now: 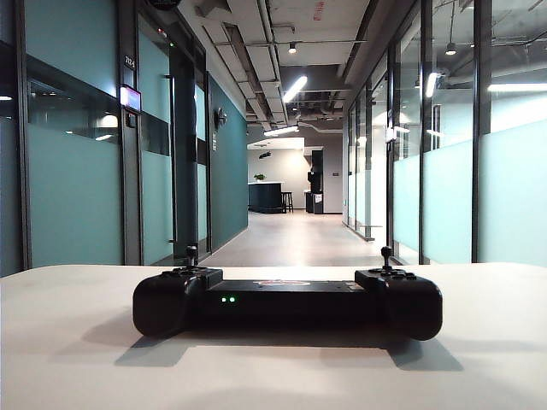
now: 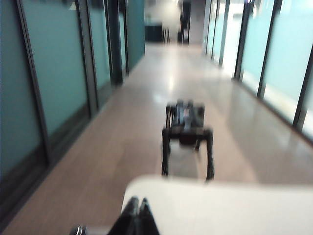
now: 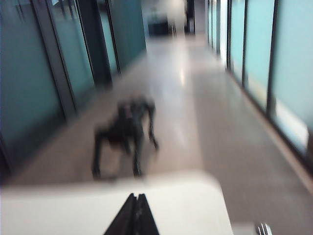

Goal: Push the left joystick on the remote control sitting on the white table forward to make the robot dog walk in a straight line until it approaches the door.

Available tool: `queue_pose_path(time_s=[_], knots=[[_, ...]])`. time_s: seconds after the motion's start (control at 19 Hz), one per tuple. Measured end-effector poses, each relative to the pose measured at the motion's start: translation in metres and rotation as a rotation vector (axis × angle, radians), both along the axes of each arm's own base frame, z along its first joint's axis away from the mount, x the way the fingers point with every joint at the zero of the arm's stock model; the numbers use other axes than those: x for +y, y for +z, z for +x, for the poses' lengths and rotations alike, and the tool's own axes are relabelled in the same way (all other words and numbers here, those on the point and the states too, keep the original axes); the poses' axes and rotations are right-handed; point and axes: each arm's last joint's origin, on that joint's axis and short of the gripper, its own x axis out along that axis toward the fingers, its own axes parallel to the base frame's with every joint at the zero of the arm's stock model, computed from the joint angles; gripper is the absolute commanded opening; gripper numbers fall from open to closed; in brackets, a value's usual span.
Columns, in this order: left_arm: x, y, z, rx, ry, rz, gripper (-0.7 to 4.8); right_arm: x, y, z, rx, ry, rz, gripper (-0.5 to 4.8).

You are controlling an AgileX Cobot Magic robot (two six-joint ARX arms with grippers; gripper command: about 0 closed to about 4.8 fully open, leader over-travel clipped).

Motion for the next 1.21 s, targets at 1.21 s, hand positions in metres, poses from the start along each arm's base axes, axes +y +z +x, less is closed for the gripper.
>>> queue_pose_path(time_s=[1.21], knots=[[-0.061, 0.112, 0.082, 0.497, -0.459, -0.042, -0.05, 0.092, 0.084, 0.076, 0.647, 0.418, 0.028, -0.04]])
